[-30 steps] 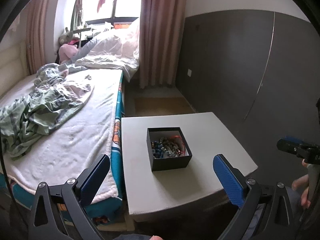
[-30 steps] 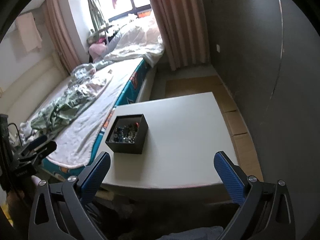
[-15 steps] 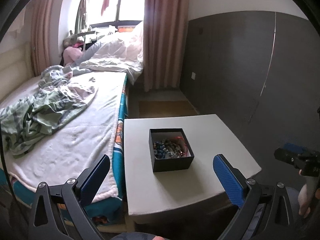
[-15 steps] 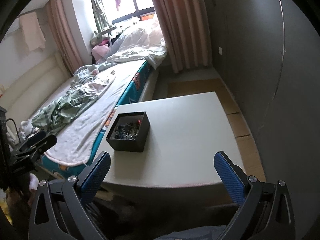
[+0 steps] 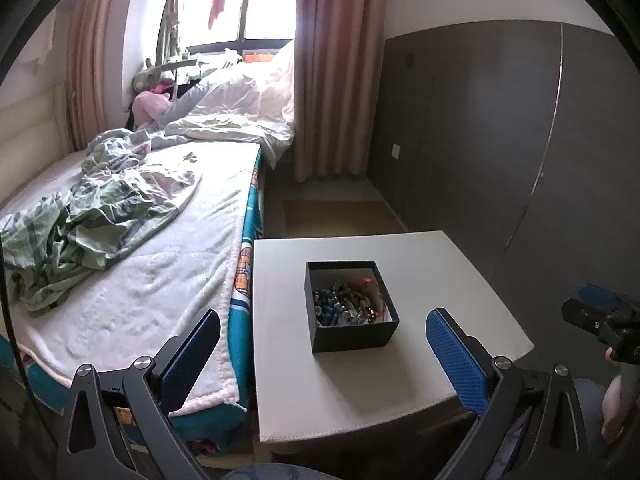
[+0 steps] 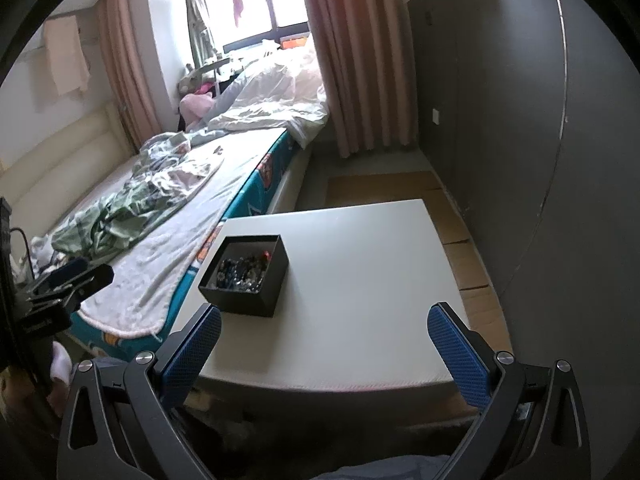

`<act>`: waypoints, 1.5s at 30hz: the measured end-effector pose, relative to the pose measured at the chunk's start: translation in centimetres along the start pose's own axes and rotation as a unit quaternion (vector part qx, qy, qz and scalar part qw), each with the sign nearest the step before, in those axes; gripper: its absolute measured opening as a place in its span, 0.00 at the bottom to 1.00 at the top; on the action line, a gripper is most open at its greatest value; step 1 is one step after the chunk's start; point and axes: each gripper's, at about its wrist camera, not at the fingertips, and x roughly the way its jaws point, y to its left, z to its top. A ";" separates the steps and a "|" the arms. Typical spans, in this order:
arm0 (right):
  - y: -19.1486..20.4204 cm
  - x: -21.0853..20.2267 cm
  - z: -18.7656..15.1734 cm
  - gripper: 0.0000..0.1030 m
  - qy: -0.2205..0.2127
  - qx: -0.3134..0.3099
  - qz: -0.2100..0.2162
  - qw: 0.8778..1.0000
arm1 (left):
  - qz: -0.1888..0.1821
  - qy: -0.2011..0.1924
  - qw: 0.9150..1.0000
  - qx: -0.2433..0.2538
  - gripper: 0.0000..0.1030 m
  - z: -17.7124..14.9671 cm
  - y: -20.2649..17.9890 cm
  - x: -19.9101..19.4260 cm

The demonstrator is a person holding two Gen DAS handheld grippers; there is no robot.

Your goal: Organize jewelry

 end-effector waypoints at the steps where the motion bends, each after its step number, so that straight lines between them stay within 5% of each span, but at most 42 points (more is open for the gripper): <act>1: -0.1 0.0 0.0 1.00 0.000 0.003 -0.001 1.000 | 0.001 0.001 1.000 -0.003 1.00 0.1 0.1 0.1; 45: -0.8 0.2 -0.2 1.00 0.000 0.015 -0.006 1.000 | 0.011 -0.002 1.000 -0.002 1.00 0.0 -0.3 0.1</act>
